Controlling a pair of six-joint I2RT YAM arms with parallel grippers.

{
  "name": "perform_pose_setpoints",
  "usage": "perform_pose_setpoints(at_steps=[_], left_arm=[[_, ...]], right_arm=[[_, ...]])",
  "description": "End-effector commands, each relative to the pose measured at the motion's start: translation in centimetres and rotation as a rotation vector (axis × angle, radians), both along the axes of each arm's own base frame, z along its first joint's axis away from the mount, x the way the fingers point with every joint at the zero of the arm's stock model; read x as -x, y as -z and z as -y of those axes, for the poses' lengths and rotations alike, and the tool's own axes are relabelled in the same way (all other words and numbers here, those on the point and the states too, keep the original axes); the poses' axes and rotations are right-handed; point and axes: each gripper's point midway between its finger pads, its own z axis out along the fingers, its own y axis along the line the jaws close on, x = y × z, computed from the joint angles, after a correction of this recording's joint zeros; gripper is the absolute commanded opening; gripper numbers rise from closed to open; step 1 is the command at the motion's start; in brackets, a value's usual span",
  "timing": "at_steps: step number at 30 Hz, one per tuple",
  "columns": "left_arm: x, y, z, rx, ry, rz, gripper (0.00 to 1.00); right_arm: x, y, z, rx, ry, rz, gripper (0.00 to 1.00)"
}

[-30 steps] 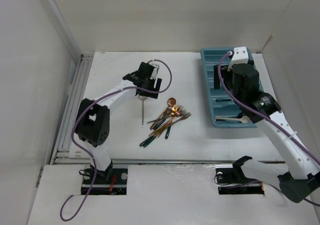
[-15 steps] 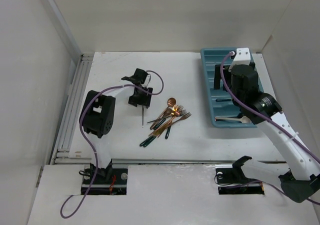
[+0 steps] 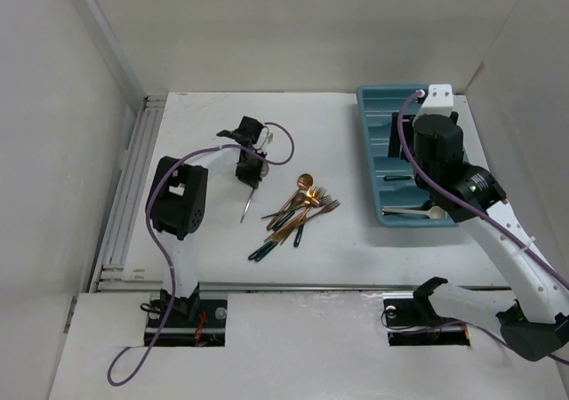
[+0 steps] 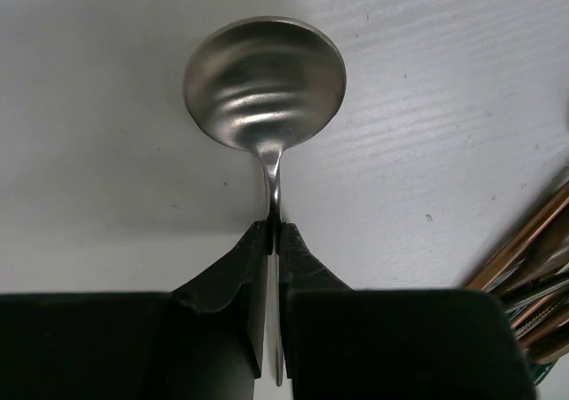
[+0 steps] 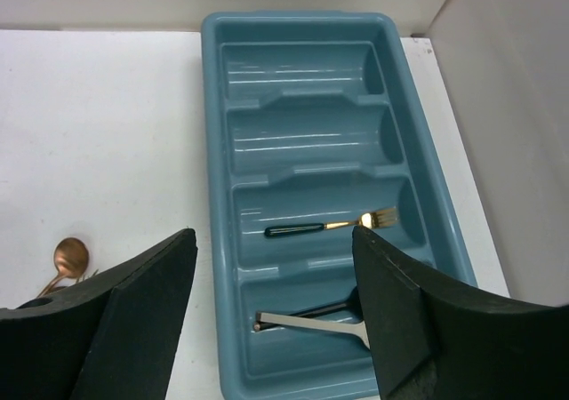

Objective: Sort the eating utensils into containers

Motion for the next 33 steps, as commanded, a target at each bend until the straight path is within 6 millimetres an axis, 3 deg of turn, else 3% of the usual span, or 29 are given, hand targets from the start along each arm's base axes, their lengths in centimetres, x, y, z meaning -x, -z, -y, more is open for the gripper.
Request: perform_pose_setpoints(at_steps=[1,2,4,5,7,8,9,11,12,14,15,18,19,22,24,25,27,30,33], left_arm=[[-3.1,-3.6,1.8,0.026,0.069,0.111,0.00],[-5.9,-7.8,3.3,0.054,0.091,0.228,0.00],[-8.0,-12.2,5.7,0.073,0.174,0.348,0.00],[-9.2,-16.5,8.6,0.110,0.234,0.461,0.00],[-9.0,-20.0,12.4,0.153,0.363,0.564,0.00],[-7.8,-22.0,16.5,0.208,0.460,0.638,0.00],[-6.7,-23.1,19.0,0.247,0.536,0.679,0.00],[-4.3,-23.7,23.9,0.303,0.670,0.731,0.00],[-2.0,-24.0,28.0,0.343,0.747,0.761,0.00],[0.4,-24.3,31.7,0.402,0.818,0.782,0.00],[2.1,-24.3,34.7,0.445,0.861,0.817,0.00],[4.1,-25.7,38.9,0.559,0.902,0.875,0.00],[4.9,-25.8,41.1,0.598,0.922,0.914,0.00],[6.7,-25.2,44.9,0.640,0.955,1.007,0.00],[7.3,-24.6,46.4,0.608,0.980,1.084,0.00],[7.6,-22.7,47.3,0.590,0.997,1.085,0.00],[8.7,-22.9,48.7,0.595,0.996,1.115,0.00],[9.0,-20.3,49.2,0.565,1.001,1.060,0.00],[8.5,-19.7,48.8,0.529,0.983,1.046,0.00]], right_arm=[[0.7,-3.0,0.5,-0.043,0.019,0.082,0.75],[0.7,-3.0,0.5,-0.043,0.019,0.082,0.75],[1.5,-4.3,1.4,-0.053,0.034,0.119,0.74],[1.9,-4.7,1.6,-0.051,0.033,0.129,0.74],[2.7,-5.8,2.6,-0.058,0.056,0.163,0.74],[3.7,-6.6,3.4,-0.074,0.071,0.194,0.74],[4.3,-6.9,4.0,-0.078,0.081,0.204,0.72],[5.4,-7.0,5.3,-0.073,0.119,0.213,0.72],[6.4,-7.4,6.1,-0.083,0.130,0.231,0.72],[7.6,-7.7,7.0,-0.079,0.146,0.232,0.72],[8.5,-8.3,7.8,-0.094,0.156,0.254,0.72],[9.9,-8.8,8.6,-0.102,0.157,0.266,0.72],[10.3,-8.7,9.0,-0.089,0.166,0.261,0.72],[11.9,-9.4,10.3,-0.076,0.174,0.263,0.72],[12.6,-9.4,10.7,-0.061,0.172,0.255,0.72],[13.2,-9.4,11.1,-0.059,0.172,0.252,0.72],[13.8,-9.4,11.6,-0.046,0.170,0.248,0.72],[15.1,-9.6,12.5,-0.048,0.181,0.253,0.72],[16.3,-9.7,13.4,-0.063,0.193,0.276,0.72]])
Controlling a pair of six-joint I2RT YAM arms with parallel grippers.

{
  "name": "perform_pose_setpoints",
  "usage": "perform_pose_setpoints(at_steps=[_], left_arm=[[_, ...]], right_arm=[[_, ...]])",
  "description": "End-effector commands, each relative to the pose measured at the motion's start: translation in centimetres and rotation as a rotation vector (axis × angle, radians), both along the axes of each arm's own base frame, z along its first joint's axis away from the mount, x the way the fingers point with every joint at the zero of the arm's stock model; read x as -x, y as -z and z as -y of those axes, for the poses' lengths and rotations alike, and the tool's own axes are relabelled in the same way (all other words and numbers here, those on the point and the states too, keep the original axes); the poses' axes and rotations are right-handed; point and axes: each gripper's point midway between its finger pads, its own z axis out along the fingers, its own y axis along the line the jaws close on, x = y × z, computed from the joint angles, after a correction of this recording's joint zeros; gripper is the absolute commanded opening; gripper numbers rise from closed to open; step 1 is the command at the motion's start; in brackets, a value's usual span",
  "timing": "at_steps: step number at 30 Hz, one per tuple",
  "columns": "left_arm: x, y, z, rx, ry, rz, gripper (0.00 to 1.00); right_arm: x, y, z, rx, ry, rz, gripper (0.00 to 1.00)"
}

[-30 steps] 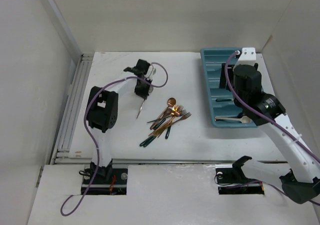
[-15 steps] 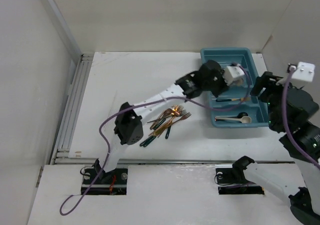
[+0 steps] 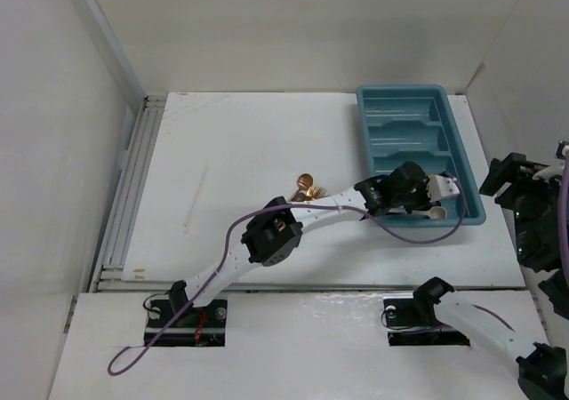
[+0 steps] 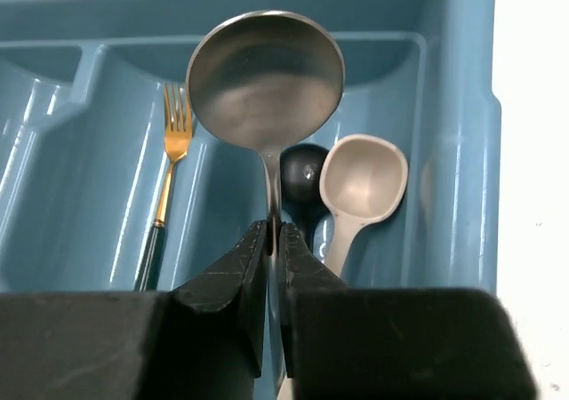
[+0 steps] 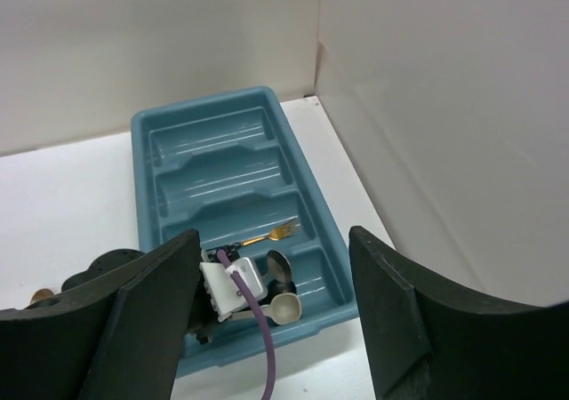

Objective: Sort the eating utensils into containers

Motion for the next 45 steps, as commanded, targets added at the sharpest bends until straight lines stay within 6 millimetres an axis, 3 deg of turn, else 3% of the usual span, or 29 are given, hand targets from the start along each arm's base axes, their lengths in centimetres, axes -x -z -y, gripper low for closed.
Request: perform_pose_setpoints(at_steps=[1,2,5,6,7,9,10,12,13,14,16,17,18,20,21,22,24,25,27,28,31,34,39,42,45], left_arm=[[-1.2,-9.4,0.8,0.178,-0.044,0.110,0.00],[-1.2,-9.1,0.8,0.168,-0.044,0.106,0.13],[-0.6,-9.2,0.0,0.145,-0.038,0.074,0.82],[-0.6,-11.3,-0.7,0.160,-0.058,0.086,0.93],[-0.6,-11.8,-1.2,0.162,-0.075,0.077,1.00],[-1.8,-13.3,-3.0,0.163,-0.131,0.092,1.00],[-2.6,-15.1,-4.8,0.193,-0.176,0.104,1.00],[-4.8,-16.1,-7.8,0.184,-0.284,0.128,1.00],[-5.4,-17.9,-9.8,0.187,-0.327,0.139,1.00],[-7.2,-15.9,-12.7,0.103,-0.390,0.102,1.00],[-8.6,-14.8,-16.7,0.031,-0.489,0.014,1.00],[-9.5,-13.1,-21.2,-0.071,-0.549,-0.048,0.96],[-9.6,-12.1,-23.5,-0.114,-0.575,-0.090,0.93],[-9.1,-9.8,-27.8,-0.181,-0.599,-0.161,0.82],[-8.5,-8.0,-32.1,-0.233,-0.632,-0.187,0.74],[-7.9,-7.3,-33.7,-0.246,-0.629,-0.199,0.58],[-6.6,-5.2,-38.2,-0.283,-0.668,-0.231,0.49],[-6.5,-4.6,-39.4,-0.281,-0.681,-0.244,0.47],[-5.4,-3.1,-40.5,-0.271,-0.645,-0.309,0.47],[-4.7,-1.2,-41.6,-0.291,-0.634,-0.350,0.50],[-3.4,2.0,-41.3,-0.324,-0.571,-0.426,0.53],[-4.0,3.7,-41.1,-0.328,-0.577,-0.453,0.50],[-6.7,3.8,-39.7,-0.265,-0.609,-0.408,0.45],[-5.8,4.7,-38.0,-0.283,-0.532,-0.409,0.45],[-4.7,6.8,-37.7,-0.356,-0.526,-0.410,0.43]], right_arm=[[1.8,-0.5,1.4,0.003,0.015,0.018,0.72],[1.6,-0.3,1.1,0.008,0.003,0.010,0.75],[0.9,-0.1,0.3,0.026,-0.024,-0.011,0.82],[0.4,0.3,0.0,0.047,-0.025,-0.034,0.88],[-0.6,0.4,-0.7,0.071,-0.040,-0.054,0.90],[-2.0,0.2,-2.0,0.083,-0.071,-0.053,0.93],[-3.1,0.5,-2.8,0.105,-0.088,-0.069,0.95],[-4.5,0.9,-4.5,0.104,-0.147,-0.060,0.96],[-5.4,0.3,-5.5,0.083,-0.169,-0.022,0.96],[-5.9,0.3,-6.1,0.074,-0.190,-0.006,0.96],[-7.5,0.8,-8.4,0.063,-0.268,0.013,0.96],[-8.6,1.7,-9.6,0.065,-0.293,-0.011,0.96],[-9.4,2.4,-10.5,0.061,-0.311,-0.025,0.96],[-10.9,4.4,-12.3,0.048,-0.351,-0.067,0.96],[-12.1,6.0,-13.4,0.033,-0.361,-0.114,0.95],[-12.6,6.7,-14.3,0.018,-0.384,-0.136,0.93],[-14.2,9.1,-16.3,-0.031,-0.410,-0.202,0.84],[-14.7,9.9,-17.0,-0.051,-0.417,-0.226,0.81],[-15.3,11.8,-18.6,-0.093,-0.447,-0.285,0.77],[-15.8,13.5,-19.6,-0.121,-0.448,-0.338,0.75],[-16.2,15.8,-20.5,-0.144,-0.431,-0.417,0.72],[-15.7,16.3,-21.6,-0.145,-0.432,-0.429,0.71],[-15.0,16.9,-22.0,-0.150,-0.414,-0.455,0.70],[-14.5,16.8,-21.2,-0.133,-0.387,-0.468,0.70],[-13.9,16.3,-19.8,-0.111,-0.355,-0.461,0.70]])
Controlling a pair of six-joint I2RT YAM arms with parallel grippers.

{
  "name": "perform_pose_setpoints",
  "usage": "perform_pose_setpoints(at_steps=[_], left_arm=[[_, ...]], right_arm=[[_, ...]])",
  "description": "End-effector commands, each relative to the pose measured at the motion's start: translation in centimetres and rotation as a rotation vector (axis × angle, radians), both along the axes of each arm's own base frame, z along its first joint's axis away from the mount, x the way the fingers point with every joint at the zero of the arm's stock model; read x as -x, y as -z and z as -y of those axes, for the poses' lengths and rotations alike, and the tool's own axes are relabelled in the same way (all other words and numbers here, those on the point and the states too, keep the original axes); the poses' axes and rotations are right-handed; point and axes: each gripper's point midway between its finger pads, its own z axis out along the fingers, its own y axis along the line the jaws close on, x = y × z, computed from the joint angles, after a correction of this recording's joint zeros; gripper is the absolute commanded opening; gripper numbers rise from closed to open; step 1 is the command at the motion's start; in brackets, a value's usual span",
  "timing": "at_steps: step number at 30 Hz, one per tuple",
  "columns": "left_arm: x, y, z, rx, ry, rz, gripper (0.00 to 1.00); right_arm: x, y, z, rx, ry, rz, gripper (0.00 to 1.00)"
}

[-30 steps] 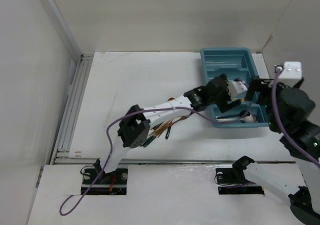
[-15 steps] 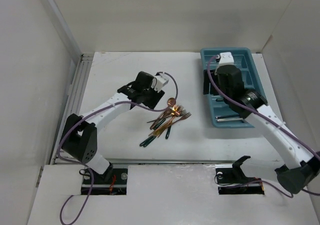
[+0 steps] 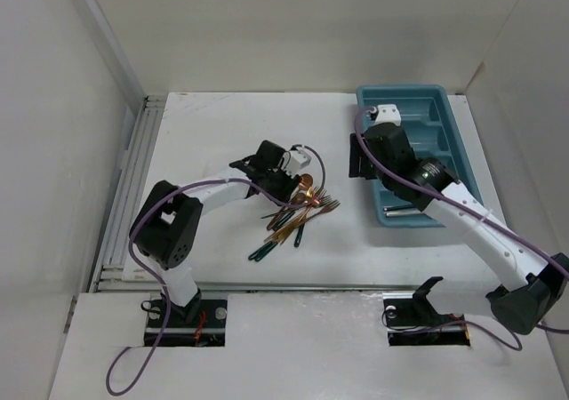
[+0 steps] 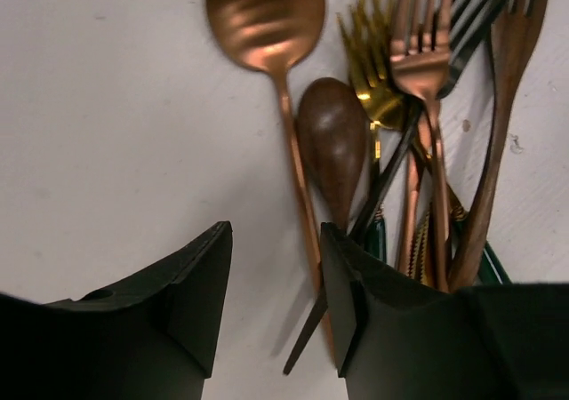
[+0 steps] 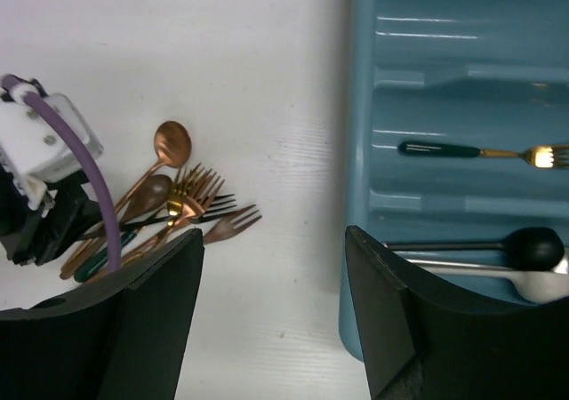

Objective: Sort the eating utensils into containers

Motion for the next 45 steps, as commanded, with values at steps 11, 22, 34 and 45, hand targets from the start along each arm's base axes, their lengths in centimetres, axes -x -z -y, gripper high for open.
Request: perform_pose_setpoints(at_steps=[11,22,34,45], left_arm=[[0.5,4.2,1.2,-0.110,0.009,-0.052,0.24],[-1.8,0.7,-0.3,-0.092,-0.055,-0.014,0.00],[-4.1,-6.9,-0.3,0.038,-0.076,0.026,0.00],[-3.2,-20.0,19.9,0.364,0.395,0.244,0.00]], right_arm=[[2.2,-3.8,3.8,0.028,0.077,0.088,0.70],[2.5,-3.9,5.0,0.078,0.091,0.107,0.70],[1.5,-3.8,4.3,0.084,0.078,0.132,0.70],[5.3,-16.2,14.6,0.094,0.384,0.396,0.70]])
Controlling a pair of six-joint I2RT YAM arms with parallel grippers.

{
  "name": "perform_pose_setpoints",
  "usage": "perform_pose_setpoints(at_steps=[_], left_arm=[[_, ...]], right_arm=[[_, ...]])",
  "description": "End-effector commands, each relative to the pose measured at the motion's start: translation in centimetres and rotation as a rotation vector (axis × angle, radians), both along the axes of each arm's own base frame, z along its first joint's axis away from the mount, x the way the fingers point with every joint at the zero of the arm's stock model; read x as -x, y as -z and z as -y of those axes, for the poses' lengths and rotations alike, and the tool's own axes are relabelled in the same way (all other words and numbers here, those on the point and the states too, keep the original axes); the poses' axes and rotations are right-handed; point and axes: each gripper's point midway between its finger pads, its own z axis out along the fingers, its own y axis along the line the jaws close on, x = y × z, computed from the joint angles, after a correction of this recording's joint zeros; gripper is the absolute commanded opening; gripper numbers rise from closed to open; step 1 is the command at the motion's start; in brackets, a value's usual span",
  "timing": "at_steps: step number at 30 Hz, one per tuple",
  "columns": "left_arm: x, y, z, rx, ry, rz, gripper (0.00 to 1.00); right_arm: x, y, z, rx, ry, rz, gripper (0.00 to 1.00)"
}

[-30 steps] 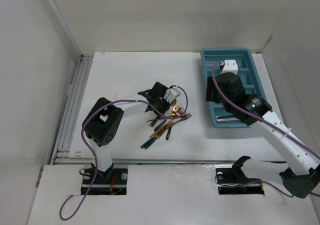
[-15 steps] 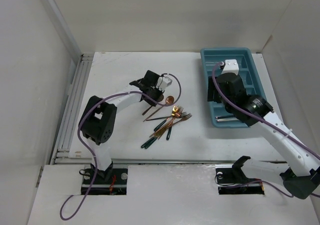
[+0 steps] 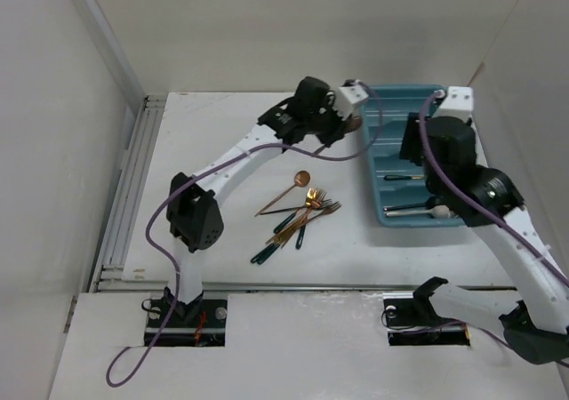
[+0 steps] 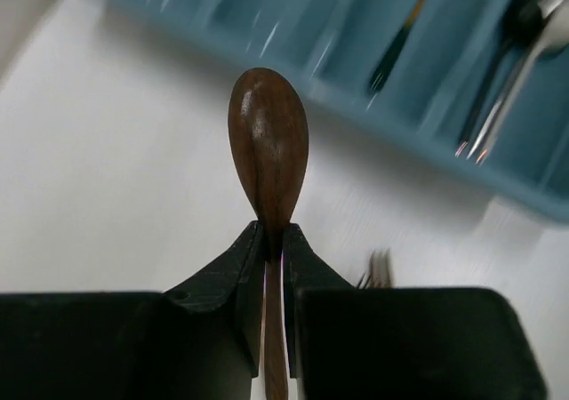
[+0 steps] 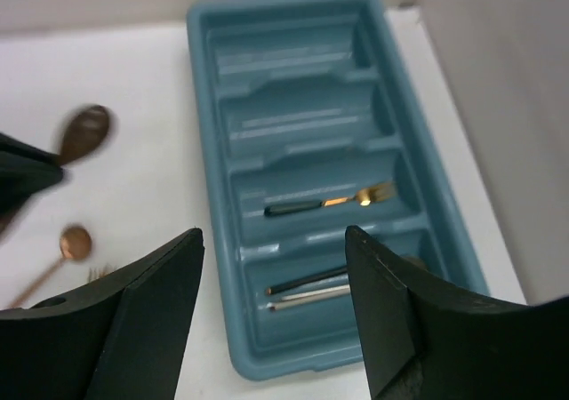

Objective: Sort the eating utensils into containers

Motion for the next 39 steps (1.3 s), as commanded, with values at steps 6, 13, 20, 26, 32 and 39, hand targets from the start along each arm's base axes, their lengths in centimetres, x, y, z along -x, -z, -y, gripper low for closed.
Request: perform_pose_setpoints(at_steps=[6,13,20,26,32,39], left_arm=[[8.6,-4.2,19.0,0.314,0.425,0.124,0.00],[12.6,-2.1,27.2,0.445,0.487,0.165,0.00],[10.8,0.6,26.5,0.345,0.392,0.165,0.67],[6.6,-7.1,19.6,0.389,0.205,0.214,0.74],[0.7,-3.0,5.5,0.081,-0.063,0.124,0.71],[1.1,7.9,-10.9,-0.176,-0.243,-0.078,0.79]], right_arm=[[8.5,-9.7,9.2,-0.002,0.188,0.251,0.70],[11.4,-10.1,11.5,0.071,0.177,0.253,0.70],[12.4,-10.4,12.6,0.149,0.170,0.250,0.76],[7.7,-8.9,7.9,0.137,0.040,0.236,0.80],[0.1,-6.9,-0.9,0.084,-0.205,0.243,0.87],[-5.7,-5.7,-7.3,0.047,-0.364,0.216,0.93]])
